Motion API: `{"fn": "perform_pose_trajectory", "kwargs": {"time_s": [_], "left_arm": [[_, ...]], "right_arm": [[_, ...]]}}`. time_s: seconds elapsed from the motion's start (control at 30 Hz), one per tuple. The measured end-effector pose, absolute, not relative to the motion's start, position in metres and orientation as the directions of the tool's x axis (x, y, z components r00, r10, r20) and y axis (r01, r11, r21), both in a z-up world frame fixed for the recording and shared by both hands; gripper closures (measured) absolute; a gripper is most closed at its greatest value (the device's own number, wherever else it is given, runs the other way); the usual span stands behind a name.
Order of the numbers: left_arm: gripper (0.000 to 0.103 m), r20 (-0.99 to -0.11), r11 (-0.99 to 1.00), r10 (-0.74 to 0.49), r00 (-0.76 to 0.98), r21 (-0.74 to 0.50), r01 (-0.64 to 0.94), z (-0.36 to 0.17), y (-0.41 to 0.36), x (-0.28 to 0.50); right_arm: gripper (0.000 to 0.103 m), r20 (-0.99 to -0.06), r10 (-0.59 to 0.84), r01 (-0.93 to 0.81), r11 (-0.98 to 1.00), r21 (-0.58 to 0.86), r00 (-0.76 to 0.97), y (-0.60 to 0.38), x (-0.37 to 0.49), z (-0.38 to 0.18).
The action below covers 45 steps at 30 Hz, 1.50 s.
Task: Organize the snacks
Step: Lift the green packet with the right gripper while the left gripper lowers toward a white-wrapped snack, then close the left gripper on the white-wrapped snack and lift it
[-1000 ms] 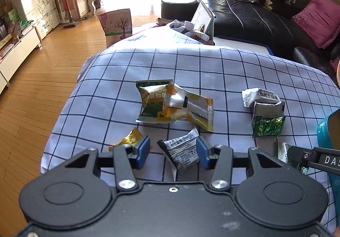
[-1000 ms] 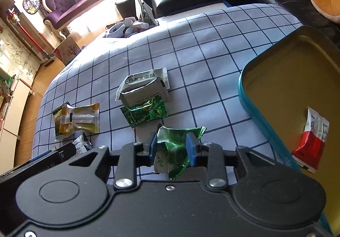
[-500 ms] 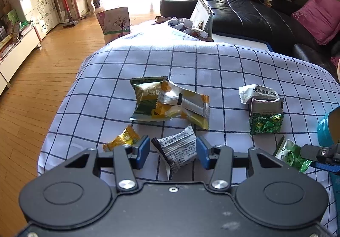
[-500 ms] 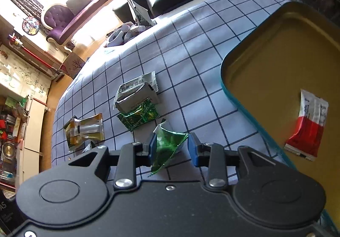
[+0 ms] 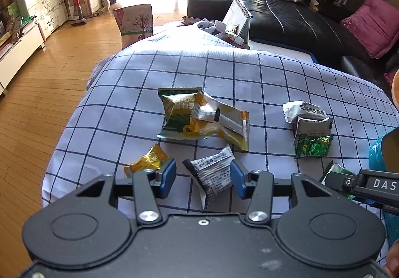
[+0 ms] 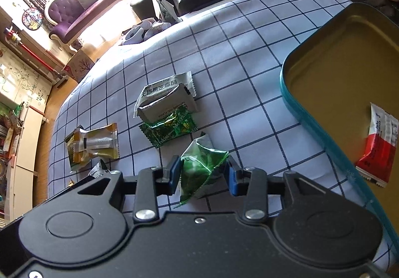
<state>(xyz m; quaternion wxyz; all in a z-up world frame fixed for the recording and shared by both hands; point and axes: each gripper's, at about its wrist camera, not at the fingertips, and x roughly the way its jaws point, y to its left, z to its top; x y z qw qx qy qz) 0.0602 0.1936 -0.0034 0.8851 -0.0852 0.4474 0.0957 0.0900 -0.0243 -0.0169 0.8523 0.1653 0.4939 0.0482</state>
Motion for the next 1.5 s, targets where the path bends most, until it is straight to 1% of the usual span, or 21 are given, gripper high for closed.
{"fn": "perform_pose_trajectory", "kwargs": {"time_s": [0.27,0.4,0.57,0.87,1.0,1.33,1.37,1.4,1.5], "left_arm": [[0.053,-0.799,0.973,0.045,0.600,-0.101,-0.208,-0.002,0.196,0.057],[0.053,-0.784,0.968,0.053,0.619,-0.111,-0.223,-0.001,0.199,0.055],[0.050,-0.771,0.959,0.040,0.636,-0.150,-0.241,-0.001,0.201,0.058],[0.049,-0.798,0.966,0.096,0.595,-0.070,-0.249,-0.019,0.187,0.076],[0.050,-0.807,0.962,0.106,0.580,-0.063,-0.265,-0.023,0.187,0.082],[0.056,-0.789,0.960,0.135,0.600,-0.045,-0.276,-0.015,0.180,0.078],[0.075,-0.784,0.963,0.127,0.608,-0.050,-0.266,-0.013,0.178,0.076],[0.078,-0.782,0.965,0.124,0.611,-0.050,-0.259,-0.010,0.176,0.075],[0.077,-0.790,0.971,0.113,0.603,-0.040,-0.235,-0.010,0.172,0.074]], "right_arm": [[0.055,-0.827,0.153,0.037,0.978,0.205,0.541,0.000,0.086,-0.013],[0.056,-0.809,0.187,0.024,0.970,0.241,0.558,0.001,0.083,-0.009],[0.056,-0.778,0.184,0.019,0.970,0.244,0.601,0.002,0.078,-0.002],[0.056,-0.765,0.190,0.014,0.968,0.251,0.615,0.001,0.076,0.002],[0.056,-0.767,0.184,0.017,0.969,0.246,0.614,0.001,0.075,0.002],[0.056,-0.767,0.172,0.044,0.967,0.252,0.618,-0.011,0.073,0.007],[0.056,-0.766,0.172,0.047,0.966,0.254,0.620,-0.013,0.073,0.008],[0.056,-0.765,0.170,0.049,0.966,0.255,0.621,-0.015,0.072,0.009],[0.056,-0.768,0.171,0.055,0.964,0.259,0.618,-0.021,0.073,0.009]]}}
